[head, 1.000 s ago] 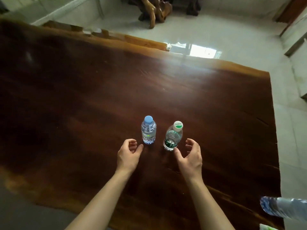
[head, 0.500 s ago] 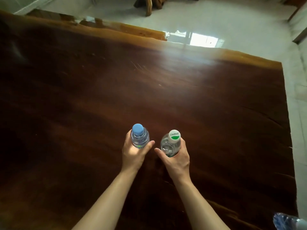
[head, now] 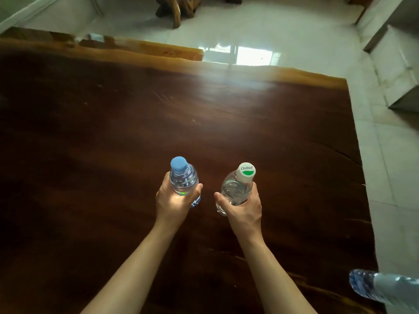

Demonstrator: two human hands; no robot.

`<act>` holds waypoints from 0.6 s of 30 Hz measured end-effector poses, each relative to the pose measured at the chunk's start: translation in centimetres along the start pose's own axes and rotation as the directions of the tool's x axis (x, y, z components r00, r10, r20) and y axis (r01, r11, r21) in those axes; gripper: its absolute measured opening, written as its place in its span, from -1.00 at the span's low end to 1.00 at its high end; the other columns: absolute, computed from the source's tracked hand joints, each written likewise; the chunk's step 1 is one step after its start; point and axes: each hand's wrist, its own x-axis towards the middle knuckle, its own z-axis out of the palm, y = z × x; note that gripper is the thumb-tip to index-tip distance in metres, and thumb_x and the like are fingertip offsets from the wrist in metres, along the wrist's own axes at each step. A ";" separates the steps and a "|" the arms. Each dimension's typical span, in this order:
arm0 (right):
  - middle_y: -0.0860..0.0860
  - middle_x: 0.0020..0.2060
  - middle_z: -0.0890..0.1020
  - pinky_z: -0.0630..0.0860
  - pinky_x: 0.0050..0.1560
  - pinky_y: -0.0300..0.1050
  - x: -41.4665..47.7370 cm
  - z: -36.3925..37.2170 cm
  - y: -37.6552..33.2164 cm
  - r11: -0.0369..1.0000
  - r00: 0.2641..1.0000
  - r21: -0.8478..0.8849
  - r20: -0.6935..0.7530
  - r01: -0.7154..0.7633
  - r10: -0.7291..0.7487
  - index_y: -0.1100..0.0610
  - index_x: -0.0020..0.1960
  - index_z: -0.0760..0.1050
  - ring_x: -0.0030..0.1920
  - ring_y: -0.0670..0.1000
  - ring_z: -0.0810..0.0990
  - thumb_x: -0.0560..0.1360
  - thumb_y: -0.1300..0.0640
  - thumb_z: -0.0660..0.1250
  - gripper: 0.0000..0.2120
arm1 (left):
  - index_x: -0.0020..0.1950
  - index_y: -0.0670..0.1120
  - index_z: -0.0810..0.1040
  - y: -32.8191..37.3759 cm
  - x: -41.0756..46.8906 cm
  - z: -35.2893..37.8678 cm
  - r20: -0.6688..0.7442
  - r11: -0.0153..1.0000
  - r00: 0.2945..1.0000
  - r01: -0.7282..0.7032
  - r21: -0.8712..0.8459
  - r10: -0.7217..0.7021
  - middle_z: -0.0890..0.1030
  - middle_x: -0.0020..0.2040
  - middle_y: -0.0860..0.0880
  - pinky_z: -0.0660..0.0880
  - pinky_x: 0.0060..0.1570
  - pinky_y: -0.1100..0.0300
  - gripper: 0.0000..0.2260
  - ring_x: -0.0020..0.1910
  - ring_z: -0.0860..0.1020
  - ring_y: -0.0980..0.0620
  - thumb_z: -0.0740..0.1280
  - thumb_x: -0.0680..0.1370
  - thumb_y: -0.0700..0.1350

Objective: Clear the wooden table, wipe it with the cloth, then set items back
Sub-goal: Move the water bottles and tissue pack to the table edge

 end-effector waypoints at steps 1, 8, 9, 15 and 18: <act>-0.15 -0.03 0.64 0.61 0.06 -0.16 0.2 -0.8 -0.3 1.000 1.000 0.012 -0.024 0.008 -0.008 -0.05 0.21 0.46 0.01 -0.17 0.64 0.27 -0.07 0.64 -0.41 | 0.07 -0.01 0.55 0.7 0.2 0.6 0.018 1.000 1.000 -0.013 -0.002 0.013 0.67 -0.09 0.07 0.46 -0.14 0.45 -0.64 -0.11 0.63 0.23 0.61 0.38 -0.03; -0.16 -0.02 0.64 0.54 -0.01 -0.37 2.2 -7.8 -1.1 0.997 0.975 0.039 -0.216 0.065 -0.055 -0.04 0.20 0.47 0.01 -0.17 0.64 0.28 -0.06 0.63 -0.43 | 0.07 -0.01 0.56 5.0 1.3 6.3 0.150 0.996 0.984 -0.088 -0.033 0.092 0.68 -0.09 0.08 0.53 -0.04 0.10 -0.60 -0.07 0.65 0.05 0.62 0.34 0.02; -0.15 -0.02 0.64 0.53 -0.02 -0.38 2.5 -8.9 -1.0 0.997 0.967 0.045 -0.247 0.066 -0.053 -0.03 0.20 0.47 0.01 -0.17 0.64 0.28 -0.05 0.63 -0.43 | 0.06 -0.01 0.56 5.5 1.3 7.4 0.168 0.995 0.981 -0.097 -0.037 0.101 0.67 -0.10 0.09 0.53 -0.04 0.11 -0.61 -0.07 0.65 0.06 0.62 0.34 0.02; -0.14 0.02 0.61 0.51 -0.02 -0.41 3.1 -14.7 0.8 0.997 0.898 0.043 -0.438 0.068 -0.043 -0.02 0.22 0.45 0.04 -0.13 0.63 0.31 -0.05 0.62 -0.43 | 0.04 0.02 0.55 8.5 0.4 14.3 0.296 0.984 0.939 -0.166 -0.058 0.175 0.67 -0.11 0.09 0.55 -0.05 0.10 -0.62 -0.08 0.65 0.06 0.61 0.33 0.05; -0.10 0.02 0.62 0.49 -0.02 -0.43 3.2 -16.6 2.0 0.997 0.833 0.045 -0.552 0.066 -0.030 0.03 0.21 0.46 0.02 -0.12 0.63 0.32 0.00 0.62 -0.45 | 0.02 0.04 0.55 9.8 -0.4 17.9 0.352 0.980 0.914 -0.193 -0.057 0.201 0.67 -0.12 0.11 0.57 -0.02 0.06 -0.61 -0.09 0.64 0.11 0.61 0.32 0.07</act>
